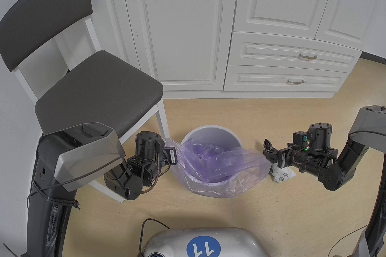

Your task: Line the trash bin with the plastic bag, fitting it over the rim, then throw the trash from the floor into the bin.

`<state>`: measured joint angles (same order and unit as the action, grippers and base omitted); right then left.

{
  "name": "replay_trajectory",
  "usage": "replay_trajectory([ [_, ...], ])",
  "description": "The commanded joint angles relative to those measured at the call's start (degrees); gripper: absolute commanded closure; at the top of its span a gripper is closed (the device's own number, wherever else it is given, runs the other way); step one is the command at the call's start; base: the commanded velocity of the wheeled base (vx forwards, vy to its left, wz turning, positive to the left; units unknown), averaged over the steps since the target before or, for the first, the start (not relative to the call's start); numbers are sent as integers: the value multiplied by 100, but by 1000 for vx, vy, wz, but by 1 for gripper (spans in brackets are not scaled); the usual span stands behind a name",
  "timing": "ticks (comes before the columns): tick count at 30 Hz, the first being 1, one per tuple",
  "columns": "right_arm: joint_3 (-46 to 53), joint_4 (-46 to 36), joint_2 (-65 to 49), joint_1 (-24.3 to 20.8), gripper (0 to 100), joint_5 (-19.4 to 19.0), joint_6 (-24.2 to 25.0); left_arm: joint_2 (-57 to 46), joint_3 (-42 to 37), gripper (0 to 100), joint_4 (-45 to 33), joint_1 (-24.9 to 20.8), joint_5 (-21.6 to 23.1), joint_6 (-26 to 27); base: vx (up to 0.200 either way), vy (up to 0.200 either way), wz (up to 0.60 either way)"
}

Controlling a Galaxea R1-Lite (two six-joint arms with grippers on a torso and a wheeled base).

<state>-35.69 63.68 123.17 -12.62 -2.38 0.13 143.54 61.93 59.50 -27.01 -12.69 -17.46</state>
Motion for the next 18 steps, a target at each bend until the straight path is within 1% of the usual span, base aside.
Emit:
replay_trajectory([
  [1, -271, -365, -92, -162, 0, 290, 39, 165, 56, 100, -9, 3, -32, 41, 0, 0, 0],
  [2, -324, -541, -153, -206, 0, 387, 48, 200, 65, 100, -9, 21, -32, 49, 0, 0, 0],
  [4, -342, -699, -224, -232, 0, 431, 48, 218, 74, 100, -18, 21, -23, 49, 0, 0, 0],
  [14, -403, -1174, -602, -250, 0, 440, 83, 367, 153, 100, -18, 30, -23, 49, 0, 0, 0],
  [18, -535, -1411, -786, -382, 0, 554, 356, 376, 162, 100, -26, 30, -23, 58, 0, 0, 0],
])
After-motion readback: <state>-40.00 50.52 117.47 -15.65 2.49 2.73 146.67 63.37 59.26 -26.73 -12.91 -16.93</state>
